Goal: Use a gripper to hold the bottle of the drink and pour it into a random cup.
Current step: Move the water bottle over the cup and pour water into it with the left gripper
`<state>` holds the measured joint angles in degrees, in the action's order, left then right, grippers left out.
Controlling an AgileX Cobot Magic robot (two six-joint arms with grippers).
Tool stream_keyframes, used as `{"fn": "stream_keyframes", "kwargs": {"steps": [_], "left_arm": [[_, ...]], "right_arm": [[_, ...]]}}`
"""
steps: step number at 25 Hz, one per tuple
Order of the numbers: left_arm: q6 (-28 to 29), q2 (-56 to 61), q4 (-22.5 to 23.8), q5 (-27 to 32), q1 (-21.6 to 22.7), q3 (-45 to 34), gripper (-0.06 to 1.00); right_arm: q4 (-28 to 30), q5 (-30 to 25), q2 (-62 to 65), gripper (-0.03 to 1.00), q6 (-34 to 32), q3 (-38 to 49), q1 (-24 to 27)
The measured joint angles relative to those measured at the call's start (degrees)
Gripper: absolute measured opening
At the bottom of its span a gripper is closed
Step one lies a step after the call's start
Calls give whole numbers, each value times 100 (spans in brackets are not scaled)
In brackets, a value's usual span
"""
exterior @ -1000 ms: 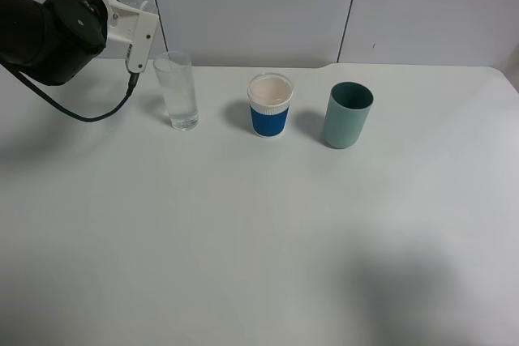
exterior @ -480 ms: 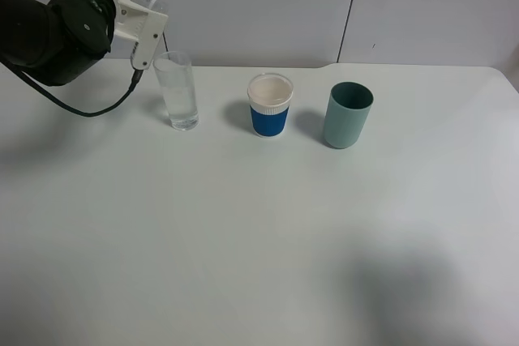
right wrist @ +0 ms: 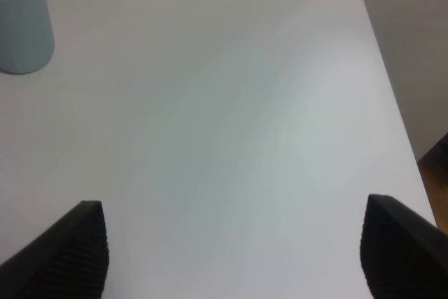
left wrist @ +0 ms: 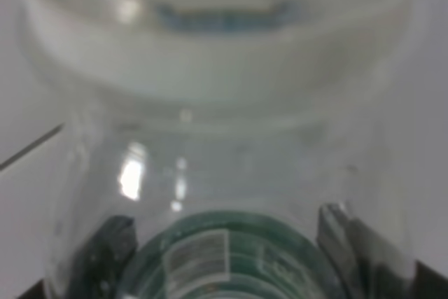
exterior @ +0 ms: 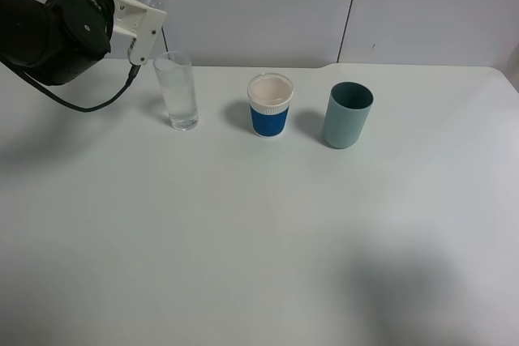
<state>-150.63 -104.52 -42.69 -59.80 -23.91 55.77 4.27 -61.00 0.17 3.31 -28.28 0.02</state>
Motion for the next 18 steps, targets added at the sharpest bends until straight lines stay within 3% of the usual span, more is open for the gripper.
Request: {"fn": "stream_keyframes", "kwargs": {"steps": [5, 11, 18], "left_arm": [[237, 0, -91, 6, 0, 0, 54], [1309, 129, -643, 257, -89, 0, 54], [3231, 774, -739, 1827, -312, 0, 54]], "right_arm": [[0, 0, 0, 74, 0, 0, 0], [0, 0, 0, 74, 0, 0, 0], [0, 0, 0, 74, 0, 0, 0]]}}
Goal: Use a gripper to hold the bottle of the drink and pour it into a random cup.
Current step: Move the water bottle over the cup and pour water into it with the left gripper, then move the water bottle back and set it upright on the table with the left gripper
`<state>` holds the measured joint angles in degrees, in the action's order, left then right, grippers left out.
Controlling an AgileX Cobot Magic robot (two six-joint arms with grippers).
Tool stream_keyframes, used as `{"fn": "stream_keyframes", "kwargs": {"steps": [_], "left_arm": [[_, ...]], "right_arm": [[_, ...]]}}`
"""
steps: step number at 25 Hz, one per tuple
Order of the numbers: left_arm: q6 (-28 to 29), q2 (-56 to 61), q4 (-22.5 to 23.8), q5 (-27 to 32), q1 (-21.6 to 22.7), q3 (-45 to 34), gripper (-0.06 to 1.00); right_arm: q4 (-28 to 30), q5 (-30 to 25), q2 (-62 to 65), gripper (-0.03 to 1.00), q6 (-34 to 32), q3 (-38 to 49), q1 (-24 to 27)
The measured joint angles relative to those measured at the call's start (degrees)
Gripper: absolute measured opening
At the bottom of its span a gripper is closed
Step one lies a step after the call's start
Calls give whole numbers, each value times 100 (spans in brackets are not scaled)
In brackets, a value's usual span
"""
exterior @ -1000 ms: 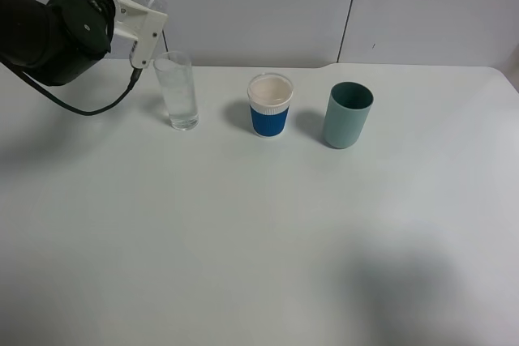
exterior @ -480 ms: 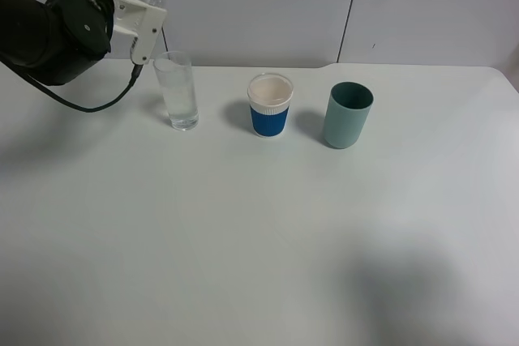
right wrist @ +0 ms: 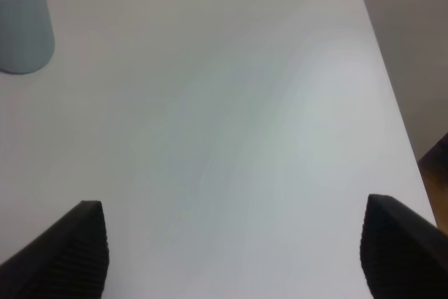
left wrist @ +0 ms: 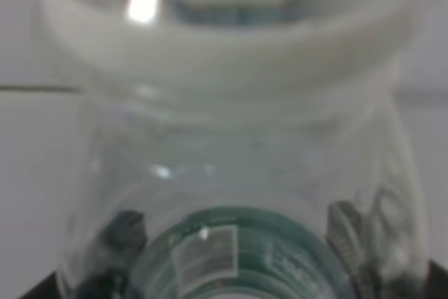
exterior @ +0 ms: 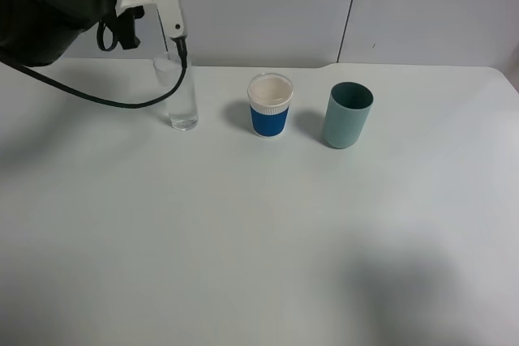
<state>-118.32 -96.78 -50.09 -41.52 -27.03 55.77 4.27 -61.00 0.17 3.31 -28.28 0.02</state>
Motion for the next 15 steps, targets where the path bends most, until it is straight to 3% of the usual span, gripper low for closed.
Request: {"fn": "stream_keyframes", "kwargs": {"steps": [4, 7, 10, 15], "left_arm": [[1361, 371, 77, 1326, -80, 0, 54], [2720, 617, 443, 2331, -86, 0, 54], [4305, 801, 1171, 3038, -90, 0, 54], [7257, 1130, 3023, 3528, -90, 0, 54]], "right_arm": [[0, 0, 0, 74, 0, 0, 0], [0, 0, 0, 74, 0, 0, 0], [0, 0, 0, 74, 0, 0, 0], [0, 0, 0, 74, 0, 0, 0]]}}
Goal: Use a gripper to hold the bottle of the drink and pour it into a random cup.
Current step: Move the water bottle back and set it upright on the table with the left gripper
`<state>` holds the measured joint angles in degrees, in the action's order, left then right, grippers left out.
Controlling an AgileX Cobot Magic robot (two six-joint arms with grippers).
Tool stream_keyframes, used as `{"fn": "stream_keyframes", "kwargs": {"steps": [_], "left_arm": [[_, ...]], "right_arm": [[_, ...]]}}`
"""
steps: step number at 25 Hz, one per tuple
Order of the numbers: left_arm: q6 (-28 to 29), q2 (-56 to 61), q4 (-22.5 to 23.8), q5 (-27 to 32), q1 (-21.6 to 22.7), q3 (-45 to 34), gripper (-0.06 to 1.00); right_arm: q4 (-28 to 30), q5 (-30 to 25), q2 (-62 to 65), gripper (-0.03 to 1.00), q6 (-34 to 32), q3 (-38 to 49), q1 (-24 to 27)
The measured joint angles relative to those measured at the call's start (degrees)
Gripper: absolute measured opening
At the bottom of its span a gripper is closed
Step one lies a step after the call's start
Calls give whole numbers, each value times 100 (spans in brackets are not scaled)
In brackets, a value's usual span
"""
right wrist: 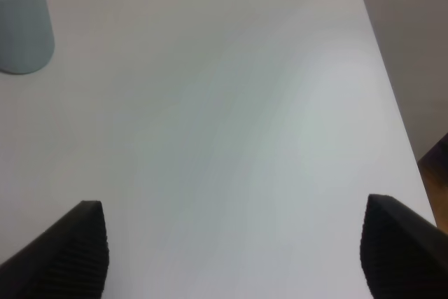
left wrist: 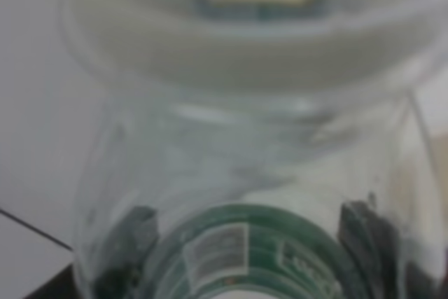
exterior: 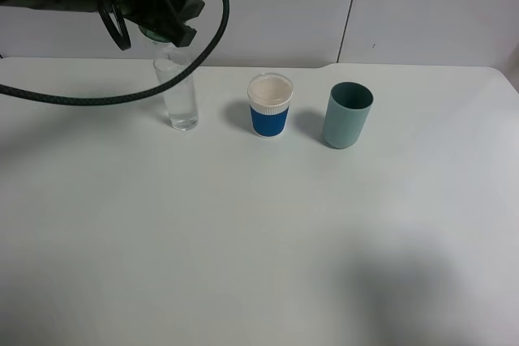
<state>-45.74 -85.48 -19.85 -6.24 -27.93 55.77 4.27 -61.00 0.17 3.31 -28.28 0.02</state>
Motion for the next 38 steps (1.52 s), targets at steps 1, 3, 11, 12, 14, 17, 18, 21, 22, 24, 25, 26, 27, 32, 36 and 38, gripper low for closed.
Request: {"fn": "stream_keyframes", "kwargs": {"steps": [1, 3, 11, 12, 14, 17, 18, 21, 22, 24, 25, 26, 27, 32, 36, 38], "left_arm": [[597, 72, 397, 23, 0, 0, 54], [1647, 207, 1099, 57, 0, 0, 54], [5560, 757, 4057, -94, 0, -361, 54], [5913, 853, 4368, -243, 0, -489, 54], [6428, 1061, 4883, -604, 0, -830, 54], [6886, 1424, 5398, -1252, 0, -1314, 54], [6956, 1551, 5474, -1387, 0, -1477, 54], [7045, 1867, 5552, -1583, 0, -1890, 54], [7051, 1948, 5557, -1599, 0, -2030, 54], [7051, 2029, 5550, -1607, 0, -2278, 54], [7059, 2043, 5542, -1607, 0, -2404, 54], [7064, 2043, 5532, -1607, 0, -2509, 54], [7065, 2043, 5536, -1607, 0, -2635, 54], [6949, 2043, 5160, -1748, 0, -3125, 54], [6225, 2043, 3562, -1792, 11, -3459, 54], [5627, 2043, 2688, -1798, 11, -3627, 54]], "right_arm": [[0, 0, 0, 74, 0, 0, 0], [0, 0, 0, 74, 0, 0, 0], [0, 0, 0, 74, 0, 0, 0], [0, 0, 0, 74, 0, 0, 0], [0, 0, 0, 74, 0, 0, 0], [0, 0, 0, 74, 0, 0, 0], [0, 0, 0, 74, 0, 0, 0], [0, 0, 0, 74, 0, 0, 0], [0, 0, 0, 74, 0, 0, 0], [0, 0, 0, 74, 0, 0, 0], [0, 0, 0, 74, 0, 0, 0], [0, 0, 0, 74, 0, 0, 0], [0, 0, 0, 74, 0, 0, 0], [0, 0, 0, 74, 0, 0, 0], [0, 0, 0, 74, 0, 0, 0], [0, 0, 0, 74, 0, 0, 0]]}}
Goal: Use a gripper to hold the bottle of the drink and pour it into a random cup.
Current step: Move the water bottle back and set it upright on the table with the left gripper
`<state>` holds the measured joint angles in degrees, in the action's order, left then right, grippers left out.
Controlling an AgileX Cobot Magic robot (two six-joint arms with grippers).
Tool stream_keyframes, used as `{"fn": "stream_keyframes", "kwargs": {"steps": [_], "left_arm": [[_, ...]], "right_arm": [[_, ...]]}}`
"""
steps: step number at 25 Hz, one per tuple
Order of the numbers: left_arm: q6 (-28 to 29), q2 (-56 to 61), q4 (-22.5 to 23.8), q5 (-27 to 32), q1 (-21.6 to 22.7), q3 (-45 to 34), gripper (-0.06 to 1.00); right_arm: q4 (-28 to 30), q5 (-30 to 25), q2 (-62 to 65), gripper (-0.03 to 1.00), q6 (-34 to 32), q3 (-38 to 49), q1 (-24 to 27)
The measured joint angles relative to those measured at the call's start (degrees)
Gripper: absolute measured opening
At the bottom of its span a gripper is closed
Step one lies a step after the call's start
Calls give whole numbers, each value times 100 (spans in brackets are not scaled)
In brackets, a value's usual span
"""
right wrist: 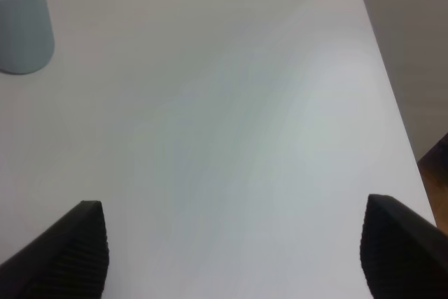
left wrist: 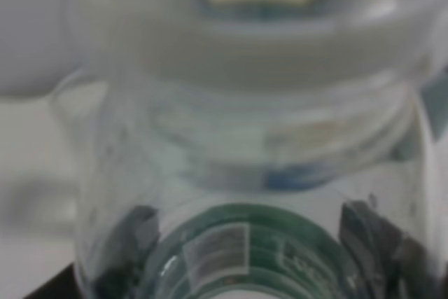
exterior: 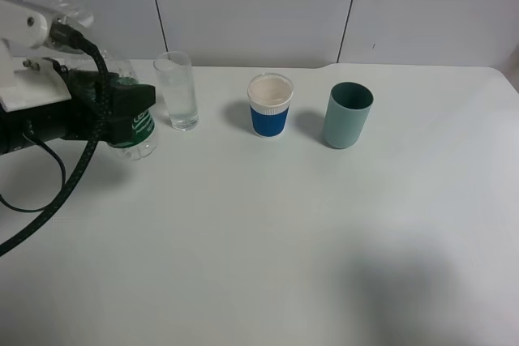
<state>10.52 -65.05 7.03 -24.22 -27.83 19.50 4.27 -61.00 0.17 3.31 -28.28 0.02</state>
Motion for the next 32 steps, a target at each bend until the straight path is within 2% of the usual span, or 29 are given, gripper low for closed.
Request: {"fn": "stream_keyframes", "kwargs": {"steps": [3, 6, 10, 13, 18, 26, 32], "left_arm": [[-1119, 0, -1168, -99, 0, -218, 54], [-1995, 0, -2058, -240, 0, -388, 54], [-2662, -27, -2824, -354, 0, -470, 54], [-2908, -219, -2989, -605, 0, -470, 54], [-2901, -928, -2733, -1164, 0, -470, 54], [-1612, -2021, -1361, -2206, 0, -488, 54], [-1421, -2566, -517, -2758, 0, -488, 54]], "right_arm": [[0, 0, 0, 74, 0, 0, 0], [0, 0, 0, 74, 0, 0, 0], [0, 0, 0, 74, 0, 0, 0], [0, 0, 0, 74, 0, 0, 0], [0, 0, 0, 74, 0, 0, 0], [0, 0, 0, 74, 0, 0, 0], [0, 0, 0, 74, 0, 0, 0]]}}
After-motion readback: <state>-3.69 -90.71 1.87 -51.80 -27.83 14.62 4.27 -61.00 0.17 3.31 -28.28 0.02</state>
